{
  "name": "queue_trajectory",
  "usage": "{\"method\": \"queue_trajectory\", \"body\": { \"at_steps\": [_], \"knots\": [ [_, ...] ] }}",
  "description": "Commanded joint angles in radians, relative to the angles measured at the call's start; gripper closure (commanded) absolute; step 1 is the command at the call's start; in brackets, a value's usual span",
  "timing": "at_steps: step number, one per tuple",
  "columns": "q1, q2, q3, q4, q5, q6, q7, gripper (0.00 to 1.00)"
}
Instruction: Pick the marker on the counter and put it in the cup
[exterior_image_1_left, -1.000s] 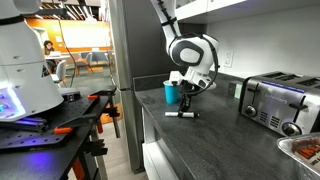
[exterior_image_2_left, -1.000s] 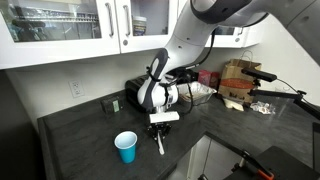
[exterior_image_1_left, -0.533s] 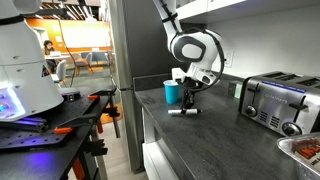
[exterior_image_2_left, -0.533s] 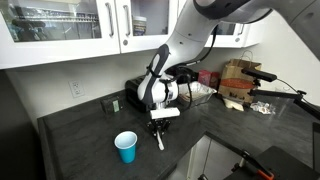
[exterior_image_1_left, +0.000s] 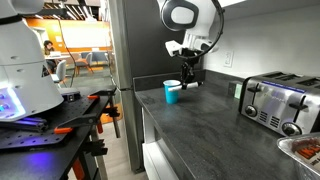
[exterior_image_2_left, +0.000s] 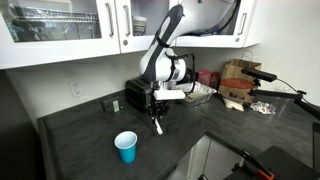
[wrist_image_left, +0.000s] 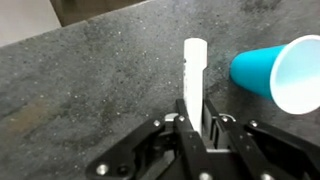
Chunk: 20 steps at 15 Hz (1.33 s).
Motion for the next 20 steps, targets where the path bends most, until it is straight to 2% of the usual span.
{"method": "queue_trajectory", "body": {
  "at_steps": [1, 5, 9, 10, 12, 15, 16, 18, 20],
  "knots": [
    [-0.07, -0.183, 0.086, -0.171, 0.1, 0.056, -0.235, 0.95],
    [-0.056, -0.321, 0.132, -0.244, 0.221, 0.028, -0.487, 0.95],
    [-0.023, -0.36, 0.162, -0.229, 0.417, -0.059, -0.782, 0.95],
    [0.01, -0.342, 0.125, -0.225, 0.355, -0.018, -0.668, 0.78],
    [0.02, -0.346, 0.127, -0.225, 0.395, -0.031, -0.739, 0.78],
    [0.018, -0.346, 0.126, -0.225, 0.396, -0.031, -0.753, 0.78],
    [0.018, -0.346, 0.126, -0.225, 0.396, -0.031, -0.753, 0.95],
    [-0.011, -0.313, 0.156, -0.19, 0.585, -0.06, -0.986, 0.95],
    [-0.013, -0.272, 0.149, -0.159, 0.725, -0.074, -1.168, 0.95]
  ]
}}
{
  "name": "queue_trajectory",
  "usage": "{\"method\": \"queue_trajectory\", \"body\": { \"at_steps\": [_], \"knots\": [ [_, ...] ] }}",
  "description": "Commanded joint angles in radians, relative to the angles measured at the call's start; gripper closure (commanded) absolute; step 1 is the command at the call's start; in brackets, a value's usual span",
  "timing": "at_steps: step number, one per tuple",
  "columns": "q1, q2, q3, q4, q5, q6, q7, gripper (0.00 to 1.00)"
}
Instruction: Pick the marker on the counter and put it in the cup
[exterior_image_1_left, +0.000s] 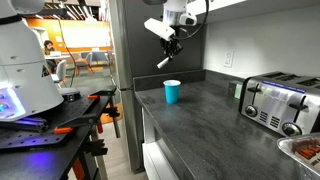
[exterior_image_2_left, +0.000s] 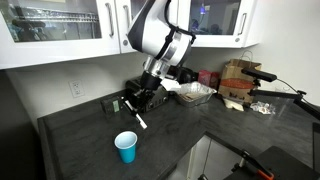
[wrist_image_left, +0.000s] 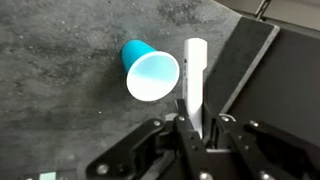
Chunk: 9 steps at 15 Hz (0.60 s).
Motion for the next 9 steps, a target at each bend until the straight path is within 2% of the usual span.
{"method": "queue_trajectory", "body": {
  "at_steps": [1, 3, 5, 8, 9],
  "knots": [
    [-0.006, 0.078, -0.013, 0.074, 0.221, -0.069, -0.305, 0.95],
    [0.0, 0.133, -0.025, 0.114, 0.291, -0.12, -0.448, 0.95],
    [0.004, 0.198, -0.039, 0.156, 0.311, -0.194, -0.56, 0.95],
    [-0.003, 0.299, -0.057, 0.229, 0.322, -0.333, -0.654, 0.95],
    [0.004, 0.323, -0.068, 0.248, 0.323, -0.348, -0.656, 0.95]
  ]
}}
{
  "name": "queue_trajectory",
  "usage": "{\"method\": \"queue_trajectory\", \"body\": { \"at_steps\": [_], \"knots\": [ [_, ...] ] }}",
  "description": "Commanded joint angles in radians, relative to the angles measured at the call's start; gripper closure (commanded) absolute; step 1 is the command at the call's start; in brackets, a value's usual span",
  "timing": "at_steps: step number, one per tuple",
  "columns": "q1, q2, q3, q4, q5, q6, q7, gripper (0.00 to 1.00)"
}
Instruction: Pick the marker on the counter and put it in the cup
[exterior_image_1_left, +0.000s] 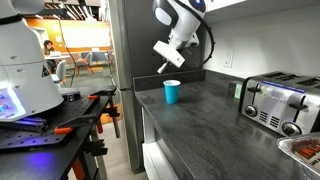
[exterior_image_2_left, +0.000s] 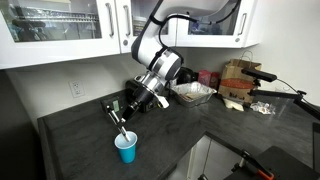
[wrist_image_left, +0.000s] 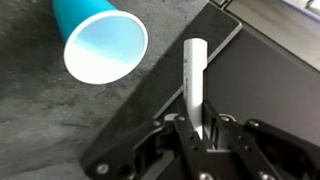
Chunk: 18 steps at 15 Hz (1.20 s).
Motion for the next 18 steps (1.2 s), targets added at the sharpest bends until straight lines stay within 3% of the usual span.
{"method": "queue_trajectory", "body": {
  "at_steps": [1, 2, 7, 8, 14, 18],
  "knots": [
    [0.017, 0.08, -0.041, 0.085, 0.019, -0.097, -0.033, 0.95],
    [0.032, 0.055, -0.05, 0.05, 0.014, -0.063, -0.03, 0.78],
    [0.034, 0.086, -0.054, 0.084, 0.013, -0.075, -0.03, 0.78],
    [0.015, 0.097, -0.044, 0.096, 0.041, -0.087, -0.092, 0.95],
    [-0.036, 0.161, -0.068, 0.149, 0.216, -0.173, -0.496, 0.95],
    [-0.043, 0.225, -0.115, 0.191, 0.225, -0.33, -0.685, 0.95]
  ]
}}
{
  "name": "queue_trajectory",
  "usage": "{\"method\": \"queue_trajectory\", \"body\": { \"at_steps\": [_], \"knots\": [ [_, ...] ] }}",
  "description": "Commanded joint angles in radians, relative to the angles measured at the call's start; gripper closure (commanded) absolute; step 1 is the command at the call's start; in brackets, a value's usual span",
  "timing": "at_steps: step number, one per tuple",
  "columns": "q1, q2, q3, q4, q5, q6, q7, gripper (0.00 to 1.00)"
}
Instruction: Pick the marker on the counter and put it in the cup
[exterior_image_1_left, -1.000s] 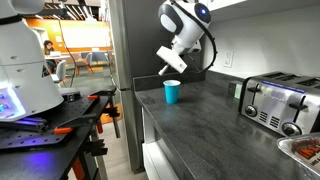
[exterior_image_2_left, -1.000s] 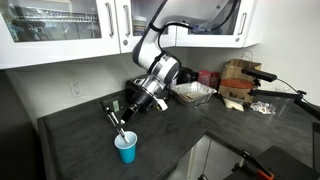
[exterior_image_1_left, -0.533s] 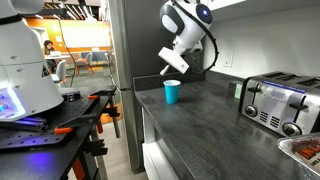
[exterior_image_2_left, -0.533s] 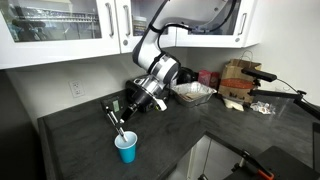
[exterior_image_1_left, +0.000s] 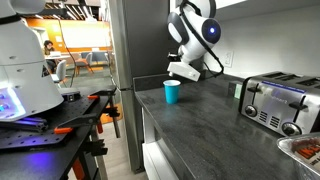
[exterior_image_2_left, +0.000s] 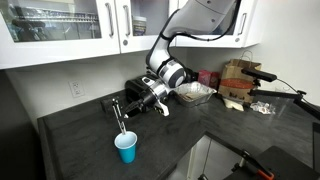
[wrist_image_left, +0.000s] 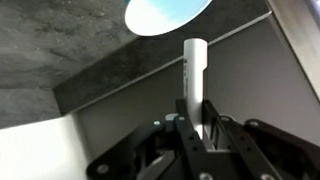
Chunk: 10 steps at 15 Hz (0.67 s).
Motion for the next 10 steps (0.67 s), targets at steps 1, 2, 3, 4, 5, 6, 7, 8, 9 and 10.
{"method": "queue_trajectory", "body": {
  "at_steps": [1, 2, 3, 4, 5, 6, 7, 8, 9, 10],
  "knots": [
    [-0.001, 0.058, -0.033, 0.054, 0.019, -0.141, -0.136, 0.95],
    [0.001, 0.072, -0.042, 0.063, 0.02, -0.165, -0.157, 0.95],
    [0.003, 0.087, -0.05, 0.07, 0.026, -0.177, -0.174, 0.95],
    [0.011, 0.101, -0.058, 0.079, 0.028, -0.173, -0.184, 0.95],
    [0.015, 0.116, -0.061, 0.087, 0.034, -0.171, -0.194, 0.95],
    [0.02, 0.13, -0.063, 0.096, 0.042, -0.156, -0.203, 0.95],
    [0.02, 0.145, -0.063, 0.106, 0.06, -0.144, -0.206, 0.95],
    [0.021, 0.16, -0.064, 0.117, 0.075, -0.143, -0.214, 0.95],
    [0.024, 0.175, -0.067, 0.13, 0.088, -0.141, -0.211, 0.95],
    [0.028, 0.189, -0.07, 0.141, 0.099, -0.137, -0.209, 0.95]
  ]
}}
